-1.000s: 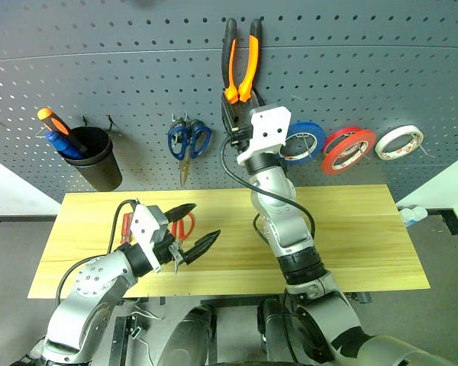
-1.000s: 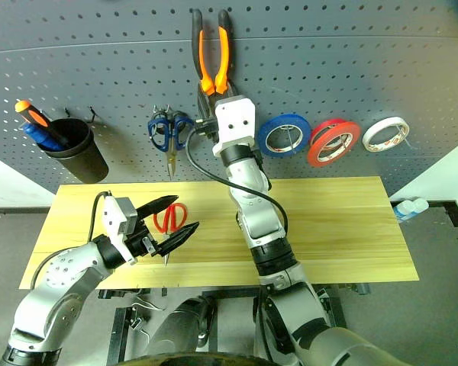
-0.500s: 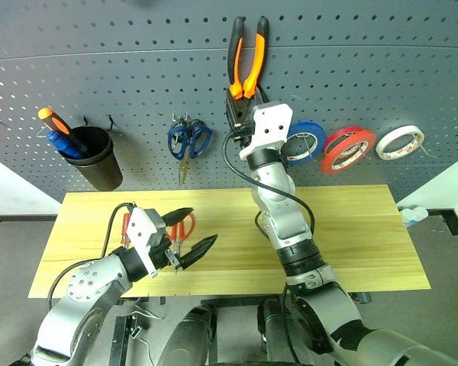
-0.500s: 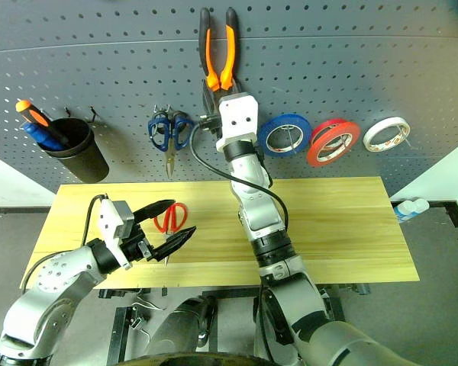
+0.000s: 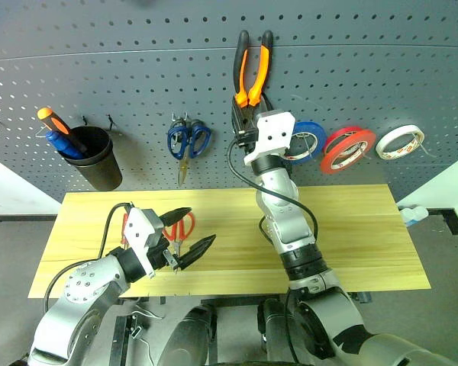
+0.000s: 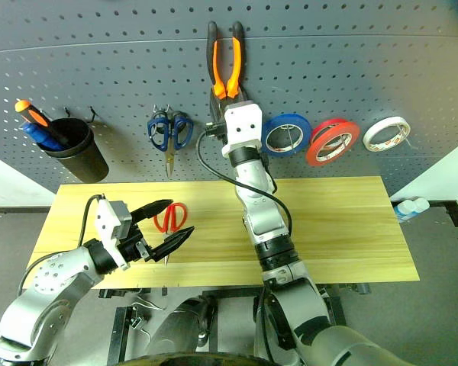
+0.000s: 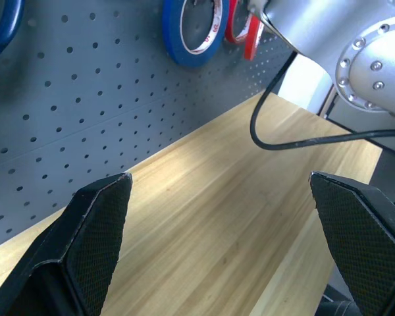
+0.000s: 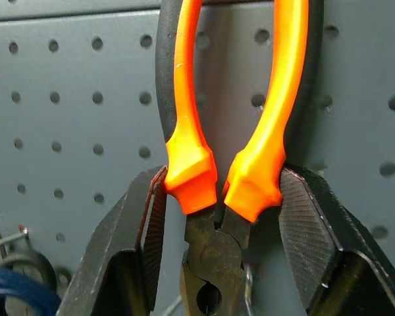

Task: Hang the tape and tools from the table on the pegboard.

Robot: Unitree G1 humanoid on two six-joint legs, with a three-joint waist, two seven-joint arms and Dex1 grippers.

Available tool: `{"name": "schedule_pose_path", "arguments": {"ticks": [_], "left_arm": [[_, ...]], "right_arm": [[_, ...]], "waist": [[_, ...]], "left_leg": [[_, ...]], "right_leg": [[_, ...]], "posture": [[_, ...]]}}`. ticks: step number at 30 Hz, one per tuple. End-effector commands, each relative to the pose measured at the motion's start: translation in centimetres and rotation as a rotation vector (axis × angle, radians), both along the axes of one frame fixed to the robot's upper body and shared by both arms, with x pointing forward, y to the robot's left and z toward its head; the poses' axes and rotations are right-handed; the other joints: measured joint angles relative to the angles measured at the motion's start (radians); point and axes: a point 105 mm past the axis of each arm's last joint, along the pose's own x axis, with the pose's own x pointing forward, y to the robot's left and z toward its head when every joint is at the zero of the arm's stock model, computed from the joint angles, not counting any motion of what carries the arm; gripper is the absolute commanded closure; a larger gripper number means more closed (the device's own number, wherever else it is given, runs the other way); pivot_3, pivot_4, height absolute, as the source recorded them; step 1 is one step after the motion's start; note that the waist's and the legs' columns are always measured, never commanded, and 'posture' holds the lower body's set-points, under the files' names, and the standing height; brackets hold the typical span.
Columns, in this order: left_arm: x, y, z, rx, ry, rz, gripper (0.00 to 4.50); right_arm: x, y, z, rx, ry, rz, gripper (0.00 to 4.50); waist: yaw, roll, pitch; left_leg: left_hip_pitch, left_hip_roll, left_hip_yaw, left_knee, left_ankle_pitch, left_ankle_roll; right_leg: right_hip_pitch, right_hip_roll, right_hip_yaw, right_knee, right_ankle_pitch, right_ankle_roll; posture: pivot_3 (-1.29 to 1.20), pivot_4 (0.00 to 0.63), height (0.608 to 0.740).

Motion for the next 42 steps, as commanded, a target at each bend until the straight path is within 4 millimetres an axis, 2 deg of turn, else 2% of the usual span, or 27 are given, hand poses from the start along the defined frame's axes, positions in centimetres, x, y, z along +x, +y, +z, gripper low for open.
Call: {"name": "schedule_pose_path", "arguments": {"ticks": [1,7,13,17,24,34,42], "left_arm": [[-0.4,-0.2,0.9,-0.006,-0.028,-0.019,0.00],[-0.3,-0.2,0.9,-0.004,-0.026,-0.021,0.00],[0.7,0.2,2.7,-0.046,-0.148,0.052,0.00],[0.6,0.3,3.9,-0.078,-0.257,0.072,0.00],[-0.1,0.5,3.7,-0.098,-0.286,0.082,0.00],[-1.3,1.8,3.1,-0.090,-0.280,0.159,0.00],[-1.4,2.1,2.6,-0.091,-0.270,0.181,0.00]], "right_arm": [[-0.9,0.0,1.7,0.029,-0.062,0.001,2.39],[-1.1,0.4,1.1,0.034,-0.037,0.014,2.39],[-1.4,0.8,0.7,0.039,-0.010,0.033,2.39],[-1.2,0.7,0.6,0.033,-0.004,0.032,2.39],[-1.2,0.6,0.5,0.025,0.000,0.029,2.39],[-1.2,0.6,0.5,0.020,0.000,0.029,2.39],[-1.1,0.7,0.4,0.023,0.008,0.036,2.39]], "waist": [[0.000,0.000,0.000],[0.000,0.000,0.001],[0.000,0.000,0.001],[0.000,0.000,0.001],[0.000,0.000,0.002],[0.000,0.000,0.003],[0.001,0.001,0.004]], "left_leg": [[0.000,0.000,0.000,0.000,0.000,0.000],[0.000,0.000,0.000,0.000,0.000,0.000],[0.000,0.000,0.000,-0.001,0.000,0.000],[0.000,0.000,0.000,-0.001,0.000,0.000],[0.000,0.000,0.000,-0.001,0.000,0.000],[0.000,0.000,0.000,-0.002,0.000,0.000],[0.000,0.000,0.000,-0.002,-0.001,0.002]], "right_leg": [[0.000,0.000,0.000,0.000,0.000,0.000],[0.000,0.000,0.000,0.000,0.000,0.000],[0.000,0.000,0.000,-0.001,0.000,0.000],[0.000,0.000,0.000,-0.001,0.000,0.000],[0.000,0.000,0.000,-0.001,0.000,0.000],[0.000,0.000,0.000,-0.002,0.000,0.000],[0.000,0.000,0.000,-0.002,0.000,0.000]], "posture": [[0.16,0.249,0.720],[0.16,0.251,0.720],[0.16,0.250,0.720],[0.16,0.250,0.720],[0.15,0.251,0.720],[0.16,0.252,0.720],[0.16,0.255,0.720]]}}
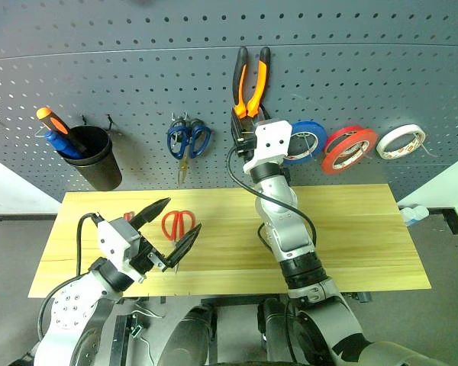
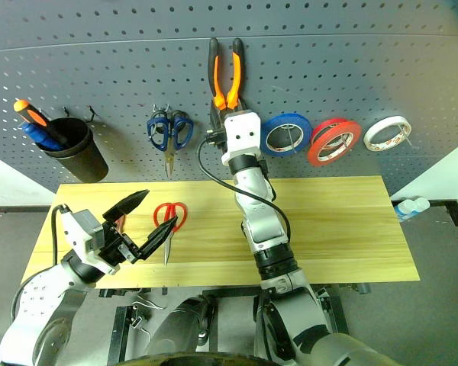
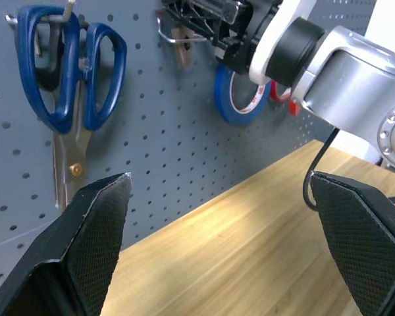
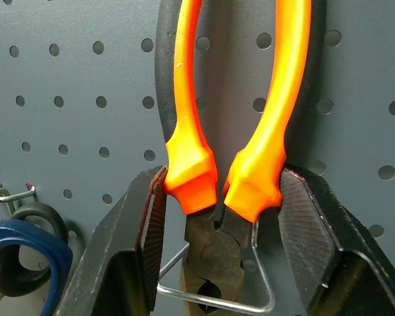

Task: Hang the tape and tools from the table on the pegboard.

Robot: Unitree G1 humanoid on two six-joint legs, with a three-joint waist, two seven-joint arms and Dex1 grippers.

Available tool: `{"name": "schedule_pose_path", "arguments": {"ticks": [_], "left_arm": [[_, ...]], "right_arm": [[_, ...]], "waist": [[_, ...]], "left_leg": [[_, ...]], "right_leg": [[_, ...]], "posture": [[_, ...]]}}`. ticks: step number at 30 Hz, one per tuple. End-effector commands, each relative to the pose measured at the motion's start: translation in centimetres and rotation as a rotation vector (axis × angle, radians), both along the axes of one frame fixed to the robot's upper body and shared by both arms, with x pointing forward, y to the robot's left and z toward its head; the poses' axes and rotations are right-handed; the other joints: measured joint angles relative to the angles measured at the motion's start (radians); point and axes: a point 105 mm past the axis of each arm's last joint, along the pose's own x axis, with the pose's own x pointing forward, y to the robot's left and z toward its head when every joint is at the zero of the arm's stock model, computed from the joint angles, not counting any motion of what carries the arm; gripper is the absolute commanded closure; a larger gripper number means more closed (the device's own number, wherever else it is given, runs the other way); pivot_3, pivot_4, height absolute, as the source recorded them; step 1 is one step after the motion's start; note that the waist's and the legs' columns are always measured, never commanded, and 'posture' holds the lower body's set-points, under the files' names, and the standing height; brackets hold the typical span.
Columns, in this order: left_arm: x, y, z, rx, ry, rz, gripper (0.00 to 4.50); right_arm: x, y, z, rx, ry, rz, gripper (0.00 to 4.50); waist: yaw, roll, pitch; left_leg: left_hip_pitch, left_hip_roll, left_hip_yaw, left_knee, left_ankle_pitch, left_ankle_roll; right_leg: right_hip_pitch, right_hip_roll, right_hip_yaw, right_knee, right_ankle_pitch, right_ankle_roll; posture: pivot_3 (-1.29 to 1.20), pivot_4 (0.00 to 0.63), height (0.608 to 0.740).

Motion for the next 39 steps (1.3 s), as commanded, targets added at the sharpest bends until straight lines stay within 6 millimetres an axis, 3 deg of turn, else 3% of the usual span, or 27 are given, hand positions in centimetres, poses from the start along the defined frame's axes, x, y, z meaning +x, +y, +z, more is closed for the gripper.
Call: {"name": "schedule_pose_path", "arguments": {"ticks": [1,8,15,26,39], "left_arm": [[-0.3,0.2,0.9,-0.003,-0.049,0.018,0.00],[-0.2,0.4,0.9,-0.003,-0.056,0.029,0.00],[-0.2,0.4,0.7,0.000,-0.047,0.032,0.00],[-0.2,0.4,0.2,0.004,-0.035,0.026,0.00],[-0.3,0.3,-0.3,0.009,-0.021,0.019,0.00]], "right_arm": [[-0.8,0.3,1.7,0.029,-0.055,0.022,2.39],[-0.7,0.3,1.5,0.032,-0.038,0.027,2.39],[-0.4,0.2,1.3,0.053,-0.009,0.030,0.04],[-1.0,0.9,1.2,0.008,-0.011,0.075,0.01],[-3.3,-0.2,0.1,-0.022,0.018,0.090,0.01]], "waist": [[0.000,0.000,0.001],[0.000,0.000,0.003],[0.002,0.000,0.004],[0.003,0.000,0.004],[0.020,0.000,0.004]], "left_leg": [[0.000,0.000,0.000,0.000,0.000,0.000],[0.000,0.000,0.000,0.000,0.000,0.000],[0.000,0.000,0.000,0.000,0.000,0.000],[0.000,0.001,0.000,-0.001,0.000,0.001],[-0.001,0.002,0.000,-0.003,0.000,0.000]], "right_leg": [[0.000,0.000,0.000,0.000,0.000,0.000],[0.000,0.000,0.000,0.000,0.000,0.000],[0.000,0.000,0.000,0.000,0.000,0.000],[0.000,0.001,0.000,-0.001,0.001,-0.001],[0.001,0.001,0.000,-0.009,0.001,-0.001]], "posture": [[0.16,0.255,0.720],[0.16,0.254,0.720],[0.16,0.252,0.720],[0.15,0.247,0.720],[0.14,0.247,0.720]]}}
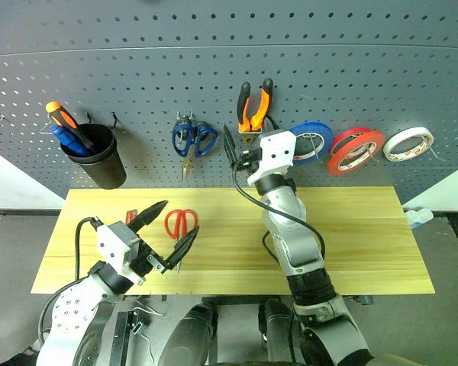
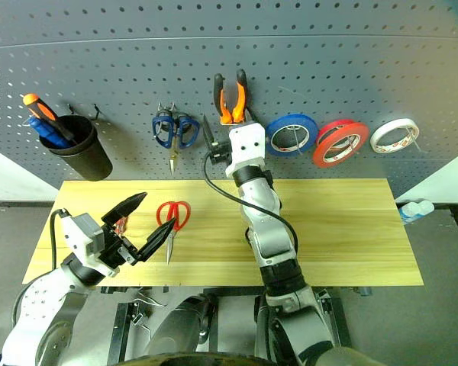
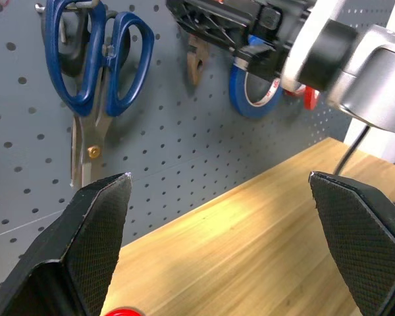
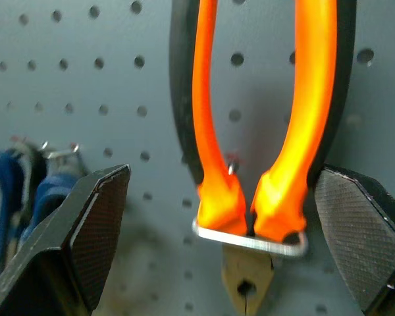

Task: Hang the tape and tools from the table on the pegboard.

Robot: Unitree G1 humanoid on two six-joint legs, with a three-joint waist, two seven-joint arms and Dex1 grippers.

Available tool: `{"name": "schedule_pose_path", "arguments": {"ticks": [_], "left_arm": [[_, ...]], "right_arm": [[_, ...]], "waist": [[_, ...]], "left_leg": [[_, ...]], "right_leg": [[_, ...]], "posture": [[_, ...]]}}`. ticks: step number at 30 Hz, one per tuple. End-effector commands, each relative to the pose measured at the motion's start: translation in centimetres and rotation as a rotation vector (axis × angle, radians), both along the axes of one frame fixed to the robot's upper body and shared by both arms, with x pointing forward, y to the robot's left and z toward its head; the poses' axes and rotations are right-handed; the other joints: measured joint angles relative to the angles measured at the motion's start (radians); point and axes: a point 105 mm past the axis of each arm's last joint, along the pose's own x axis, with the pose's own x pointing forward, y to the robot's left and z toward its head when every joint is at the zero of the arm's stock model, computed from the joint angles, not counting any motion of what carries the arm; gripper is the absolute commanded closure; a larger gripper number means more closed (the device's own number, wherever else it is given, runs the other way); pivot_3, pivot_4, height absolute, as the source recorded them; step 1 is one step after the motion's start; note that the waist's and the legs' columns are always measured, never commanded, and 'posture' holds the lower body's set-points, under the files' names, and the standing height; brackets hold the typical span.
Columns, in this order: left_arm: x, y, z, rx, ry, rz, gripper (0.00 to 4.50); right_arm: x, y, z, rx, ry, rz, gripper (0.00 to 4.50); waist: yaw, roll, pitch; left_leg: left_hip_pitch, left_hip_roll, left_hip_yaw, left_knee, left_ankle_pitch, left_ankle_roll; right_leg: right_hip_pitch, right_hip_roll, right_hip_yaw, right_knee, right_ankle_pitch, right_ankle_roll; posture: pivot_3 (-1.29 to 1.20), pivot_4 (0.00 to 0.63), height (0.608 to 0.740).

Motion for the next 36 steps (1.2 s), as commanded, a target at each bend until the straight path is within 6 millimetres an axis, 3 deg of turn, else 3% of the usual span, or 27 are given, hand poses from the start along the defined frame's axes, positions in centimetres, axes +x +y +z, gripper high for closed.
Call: {"name": "schedule_pose_path", "arguments": {"ticks": [1,15,23,27,30,36], "left_arm": [[-0.2,-0.1,0.5,0.003,-0.029,-0.003,0.00],[-0.1,-0.2,0.3,0.008,-0.022,-0.018,0.00],[-0.9,0.7,-0.4,0.038,0.004,0.003,0.00],[-1.7,1.4,-1.2,0.054,0.036,0.030,0.00],[-2.2,1.9,-2.0,0.054,0.066,0.056,0.00],[-2.6,2.5,-3.2,0.050,0.122,0.097,0.00]], "right_arm": [[-1.4,0.2,1.7,0.009,-0.062,0.025,0.01],[-2.9,-1.8,1.0,-0.012,-0.023,-0.009,0.01],[-6.0,-3.7,0.5,-0.056,0.022,0.019,0.01],[-7.6,-4.2,-0.6,-0.080,0.091,0.042,0.01],[-8.4,-4.4,-2.6,-0.100,0.183,0.055,0.01],[-9.2,-3.9,-5.1,-0.124,0.293,0.093,0.01]], "waist": [[0.001,0.000,0.000],[0.001,0.000,0.001],[0.002,-0.001,0.001],[0.004,-0.001,0.001],[0.010,-0.001,0.001],[0.033,-0.002,0.002]], "left_leg": [[0.000,0.000,0.000,0.000,0.000,0.000],[-0.001,0.001,0.000,-0.002,0.000,0.001],[-0.002,0.001,0.000,-0.003,-0.001,0.001],[-0.002,0.001,0.000,-0.003,-0.001,0.002],[-0.002,0.001,0.000,-0.003,-0.001,0.002],[-0.002,0.001,0.000,-0.003,-0.002,0.003]], "right_leg": [[0.000,0.000,0.000,0.000,0.000,0.000],[0.000,0.000,0.000,-0.004,0.000,0.000],[0.000,0.000,-0.001,-0.006,0.000,0.000],[0.000,0.000,-0.001,-0.007,0.000,0.000],[0.001,0.000,-0.001,-0.007,0.000,0.000],[0.001,0.000,-0.001,-0.008,0.000,0.001]], "posture": [[0.14,0.249,0.720],[0.13,0.254,0.720],[0.15,0.246,0.720],[0.15,0.238,0.720],[0.16,0.238,0.720],[0.16,0.240,0.720]]}}
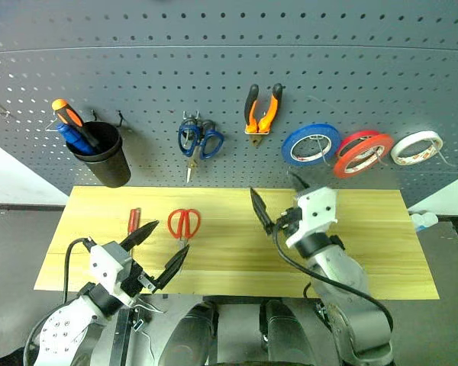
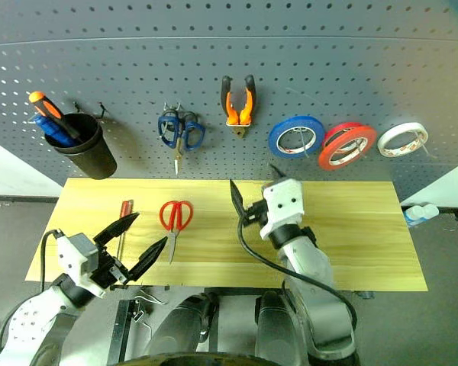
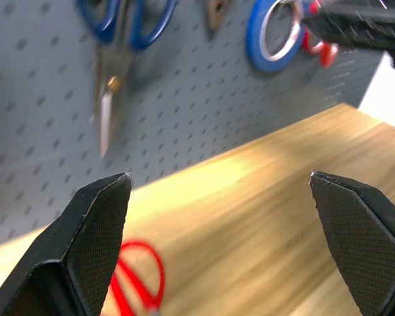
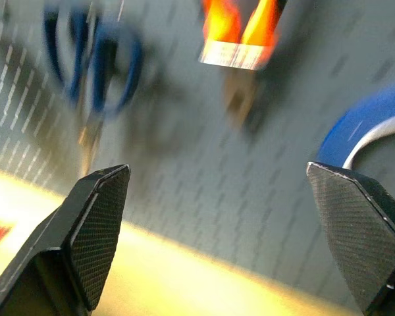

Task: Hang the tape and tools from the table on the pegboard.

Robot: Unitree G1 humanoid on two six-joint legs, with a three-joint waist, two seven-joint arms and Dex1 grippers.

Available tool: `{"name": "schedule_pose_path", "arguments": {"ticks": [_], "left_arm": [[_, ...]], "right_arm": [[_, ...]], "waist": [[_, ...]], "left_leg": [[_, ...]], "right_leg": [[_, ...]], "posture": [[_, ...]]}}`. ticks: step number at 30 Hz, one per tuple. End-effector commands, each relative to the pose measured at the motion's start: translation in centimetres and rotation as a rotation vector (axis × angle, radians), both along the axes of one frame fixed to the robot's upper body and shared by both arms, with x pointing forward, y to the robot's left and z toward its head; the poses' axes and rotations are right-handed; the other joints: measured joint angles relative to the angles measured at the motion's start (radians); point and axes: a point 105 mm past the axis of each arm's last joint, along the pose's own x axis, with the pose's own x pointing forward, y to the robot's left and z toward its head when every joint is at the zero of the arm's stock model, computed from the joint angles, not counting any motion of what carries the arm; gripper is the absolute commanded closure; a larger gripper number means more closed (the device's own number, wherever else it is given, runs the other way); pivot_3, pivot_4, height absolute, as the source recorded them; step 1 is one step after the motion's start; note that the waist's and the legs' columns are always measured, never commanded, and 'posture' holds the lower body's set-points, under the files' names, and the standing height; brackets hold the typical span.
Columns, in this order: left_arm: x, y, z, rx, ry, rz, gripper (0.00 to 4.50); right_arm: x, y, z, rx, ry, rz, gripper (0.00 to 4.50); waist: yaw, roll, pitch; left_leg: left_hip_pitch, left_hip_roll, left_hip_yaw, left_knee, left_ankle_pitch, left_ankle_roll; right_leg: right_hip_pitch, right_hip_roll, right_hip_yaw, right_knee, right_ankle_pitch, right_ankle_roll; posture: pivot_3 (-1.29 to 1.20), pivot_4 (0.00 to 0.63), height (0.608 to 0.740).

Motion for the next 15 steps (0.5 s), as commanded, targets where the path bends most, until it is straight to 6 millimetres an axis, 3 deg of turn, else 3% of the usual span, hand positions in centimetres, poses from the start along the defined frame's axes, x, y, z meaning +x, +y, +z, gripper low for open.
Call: {"name": "schedule_pose_path", "arguments": {"ticks": [1,4,7,11,15], "left_arm": [[-0.3,0.7,-0.3,0.014,0.025,0.037,0.00],[-0.5,1.0,-1.7,-0.013,0.127,0.080,0.00],[0.1,1.4,-2.6,-0.036,0.201,0.145,0.00],[1.3,3.0,-4.9,-0.037,0.358,0.334,0.00],[2.5,2.6,-5.6,-0.027,0.416,0.371,0.00]], "right_arm": [[-0.9,0.9,0.1,0.015,0.014,0.060,0.01],[-2.2,2.2,-1.6,-0.007,0.121,0.186,0.01],[-4.0,2.5,-2.0,-0.025,0.173,0.323,0.01],[-5.4,1.5,-1.6,-0.054,0.192,0.427,0.01],[-6.2,-0.5,-1.1,-0.081,0.214,0.485,0.01]], "waist": [[0.003,0.000,0.000],[0.004,-0.001,0.001],[0.007,-0.003,0.004],[0.021,-0.004,0.011],[0.025,-0.009,0.017]], "left_leg": [[0.000,0.000,0.000,0.000,-0.001,0.001],[0.000,0.000,0.000,0.000,-0.001,0.002],[0.000,0.000,0.000,0.000,-0.002,0.003],[0.000,0.000,0.000,0.002,-0.003,0.005],[0.000,0.000,-0.001,0.004,-0.003,0.005]], "right_leg": [[0.000,0.000,0.000,0.000,0.000,0.000],[0.001,0.000,0.000,-0.001,0.000,0.000],[0.001,0.000,-0.001,-0.001,0.000,0.000],[0.002,0.000,-0.001,-0.002,0.001,0.002],[0.004,0.000,-0.002,-0.002,0.001,0.003]], "posture": [[0.16,0.240,0.720],[0.15,0.241,0.720],[0.13,0.244,0.720],[0.11,0.250,0.720],[0.09,0.254,0.720]]}}
